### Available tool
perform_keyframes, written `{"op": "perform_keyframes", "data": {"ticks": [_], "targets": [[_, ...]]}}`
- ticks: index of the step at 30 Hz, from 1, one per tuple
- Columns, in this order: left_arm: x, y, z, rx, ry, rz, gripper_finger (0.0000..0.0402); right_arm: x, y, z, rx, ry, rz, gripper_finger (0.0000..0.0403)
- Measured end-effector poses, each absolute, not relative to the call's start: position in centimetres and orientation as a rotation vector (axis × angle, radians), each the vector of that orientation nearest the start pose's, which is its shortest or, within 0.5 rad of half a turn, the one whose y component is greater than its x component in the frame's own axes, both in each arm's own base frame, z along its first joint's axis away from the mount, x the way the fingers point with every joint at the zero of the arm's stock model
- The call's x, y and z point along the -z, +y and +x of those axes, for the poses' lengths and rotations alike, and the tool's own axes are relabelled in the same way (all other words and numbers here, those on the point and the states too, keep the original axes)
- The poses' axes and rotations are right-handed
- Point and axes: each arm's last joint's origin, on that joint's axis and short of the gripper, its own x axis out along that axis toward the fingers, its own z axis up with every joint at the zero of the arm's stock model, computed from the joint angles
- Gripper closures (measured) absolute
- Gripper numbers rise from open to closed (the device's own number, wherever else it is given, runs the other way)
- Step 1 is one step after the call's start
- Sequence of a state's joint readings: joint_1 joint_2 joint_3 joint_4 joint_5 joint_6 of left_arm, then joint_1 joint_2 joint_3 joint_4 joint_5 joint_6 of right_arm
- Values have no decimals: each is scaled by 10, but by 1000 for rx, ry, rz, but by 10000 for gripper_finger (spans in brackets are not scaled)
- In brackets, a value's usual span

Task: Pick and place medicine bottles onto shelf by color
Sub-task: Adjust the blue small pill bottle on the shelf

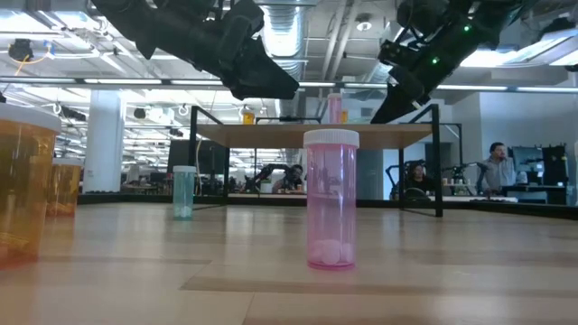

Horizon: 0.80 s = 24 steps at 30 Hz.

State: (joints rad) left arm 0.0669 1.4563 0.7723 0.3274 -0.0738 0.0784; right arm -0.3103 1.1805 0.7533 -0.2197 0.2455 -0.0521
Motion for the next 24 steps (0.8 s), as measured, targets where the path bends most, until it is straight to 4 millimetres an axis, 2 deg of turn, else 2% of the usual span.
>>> {"op": "perform_keyframes", "data": {"ticks": [12,18,24], "targets": [[-226,21,308,-112,333,80,173,-297,-57,220,464,689,32,263],[-240,-2,313,-25,184,140,173,-314,-31,216,386,754,90,267],[-253,-26,313,-17,53,269,173,-323,2,219,271,723,112,264]]}}
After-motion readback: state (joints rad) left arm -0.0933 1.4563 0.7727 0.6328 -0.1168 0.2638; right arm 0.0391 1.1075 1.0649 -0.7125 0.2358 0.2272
